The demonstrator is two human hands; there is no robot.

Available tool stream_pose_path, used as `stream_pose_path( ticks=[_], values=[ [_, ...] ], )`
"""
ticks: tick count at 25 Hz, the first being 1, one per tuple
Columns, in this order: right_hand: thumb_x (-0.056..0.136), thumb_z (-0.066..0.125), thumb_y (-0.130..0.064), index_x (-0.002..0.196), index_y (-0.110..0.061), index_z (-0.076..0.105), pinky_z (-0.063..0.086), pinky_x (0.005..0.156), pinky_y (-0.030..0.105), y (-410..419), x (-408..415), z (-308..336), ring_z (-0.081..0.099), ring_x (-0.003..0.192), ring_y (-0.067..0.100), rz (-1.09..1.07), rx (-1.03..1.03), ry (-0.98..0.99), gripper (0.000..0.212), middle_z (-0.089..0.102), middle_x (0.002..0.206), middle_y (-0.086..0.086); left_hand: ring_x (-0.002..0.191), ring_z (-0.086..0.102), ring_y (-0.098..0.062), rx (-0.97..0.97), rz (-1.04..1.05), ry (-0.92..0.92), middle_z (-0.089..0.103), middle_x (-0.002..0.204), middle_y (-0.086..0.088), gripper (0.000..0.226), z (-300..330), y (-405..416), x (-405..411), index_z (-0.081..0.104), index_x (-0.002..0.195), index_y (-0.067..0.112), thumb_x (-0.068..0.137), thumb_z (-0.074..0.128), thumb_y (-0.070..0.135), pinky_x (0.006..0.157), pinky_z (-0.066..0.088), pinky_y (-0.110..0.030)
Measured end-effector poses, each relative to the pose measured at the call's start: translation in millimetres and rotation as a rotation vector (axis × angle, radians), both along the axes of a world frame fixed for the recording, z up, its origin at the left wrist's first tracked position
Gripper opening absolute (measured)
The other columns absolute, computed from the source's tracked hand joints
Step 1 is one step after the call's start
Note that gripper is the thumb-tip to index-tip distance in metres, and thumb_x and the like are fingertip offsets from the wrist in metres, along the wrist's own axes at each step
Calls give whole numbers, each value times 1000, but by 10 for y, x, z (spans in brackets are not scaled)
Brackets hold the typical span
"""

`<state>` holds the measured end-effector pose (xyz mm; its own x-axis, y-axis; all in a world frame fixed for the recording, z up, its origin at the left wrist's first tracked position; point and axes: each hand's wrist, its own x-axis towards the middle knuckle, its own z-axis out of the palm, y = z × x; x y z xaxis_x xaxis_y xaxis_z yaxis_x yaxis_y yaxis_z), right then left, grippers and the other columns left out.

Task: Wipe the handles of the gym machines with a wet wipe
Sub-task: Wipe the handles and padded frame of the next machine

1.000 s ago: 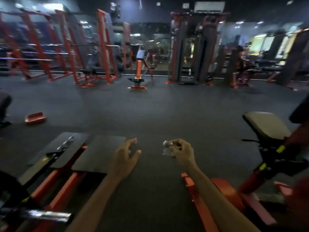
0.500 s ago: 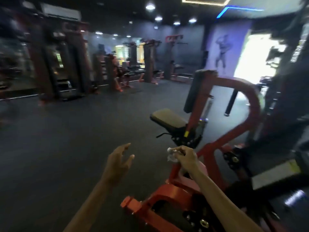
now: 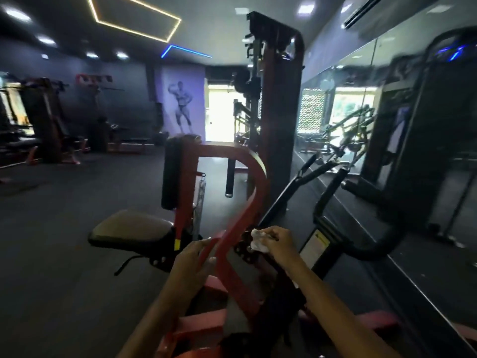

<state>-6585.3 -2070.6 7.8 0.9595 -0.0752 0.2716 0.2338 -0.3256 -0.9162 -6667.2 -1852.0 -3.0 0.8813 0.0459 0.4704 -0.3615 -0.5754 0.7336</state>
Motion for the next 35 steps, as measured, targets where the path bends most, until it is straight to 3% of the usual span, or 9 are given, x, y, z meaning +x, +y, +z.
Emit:
stream_pose_path(
  ticks=[3, 6, 10, 14, 18, 21, 24, 29, 35],
  values=[
    [85, 69, -20, 92, -6, 70, 47, 66, 14, -177, 38, 87, 62, 84, 14, -52, -19, -7, 15, 68, 91, 5, 91, 61, 11, -57, -108, 48, 61, 109, 8, 31, 20, -37, 475, 61, 118, 13, 88, 65, 10, 75, 47, -5],
    [86, 67, -34, 94, -16, 73, 51, 77, 22, -476, -17, -29, 64, 89, 8, -117, -42, 15, 20, 70, 92, -5, 100, 66, -10, -77, -213, 75, 64, 116, -5, 52, -71, -281, 882, 62, 121, 9, 78, 67, 39, 86, 54, -30],
    [89, 64, -22, 96, -13, 73, 44, 63, 6, -889, -48, 18, 61, 79, 5, -362, -56, -3, 15, 68, 87, -5, 105, 60, -13, -4, -409, 30, 61, 118, 0, 38, -80, -901, 1421, 61, 122, 10, 86, 69, 21, 86, 47, -20],
    [90, 60, -14, 89, -20, 72, 42, 67, 5, -1072, -22, 162, 65, 79, -6, -563, -122, -104, 13, 67, 81, -16, 105, 61, -20, 47, -661, -11, 59, 113, 2, 42, -83, -1404, 1927, 59, 124, 10, 85, 62, 22, 89, 51, -36],
    [86, 61, 4, 90, -4, 73, 37, 68, -5, -1026, 3, 132, 55, 78, -24, -841, -300, -219, 16, 62, 80, -13, 99, 57, -13, 160, -876, -121, 59, 105, 2, 41, -3, -1772, 2506, 61, 115, 5, 84, 56, 32, 79, 40, -13],
    [85, 62, 4, 88, -5, 74, 37, 72, -3, -1066, 39, 32, 60, 80, -12, -1057, -522, -274, 15, 63, 86, -3, 112, 56, -24, 183, -1000, -164, 58, 122, -11, 44, -2, -2084, 2732, 56, 126, 2, 87, 59, 22, 94, 42, -21],
    [85, 57, -9, 93, -11, 73, 41, 81, 19, -1228, 68, -92, 61, 86, 18, -1189, -684, -227, 18, 64, 92, 3, 126, 45, -28, 239, -1082, -291, 49, 135, -16, 54, -61, -2354, 2703, 46, 136, -1, 89, 48, 26, 105, 33, -27],
    [88, 46, -16, 104, -8, 69, 42, 86, 18, -1203, 398, -359, 49, 94, 13, -1060, -972, -63, 29, 63, 99, 6, 133, 43, -31, 443, -1099, -536, 51, 138, -15, 54, -402, -2717, 2870, 47, 137, 0, 96, 34, 34, 113, 31, -40],
    [81, 44, -10, 113, -3, 67, 55, 83, 24, -1340, 315, -572, 48, 103, 16, -896, -1330, -28, 39, 66, 109, 8, 133, 39, -25, 508, -1063, -648, 50, 139, -10, 51, -621, -2868, 2978, 44, 140, 5, 100, 31, 35, 117, 17, -38]
  ],
)
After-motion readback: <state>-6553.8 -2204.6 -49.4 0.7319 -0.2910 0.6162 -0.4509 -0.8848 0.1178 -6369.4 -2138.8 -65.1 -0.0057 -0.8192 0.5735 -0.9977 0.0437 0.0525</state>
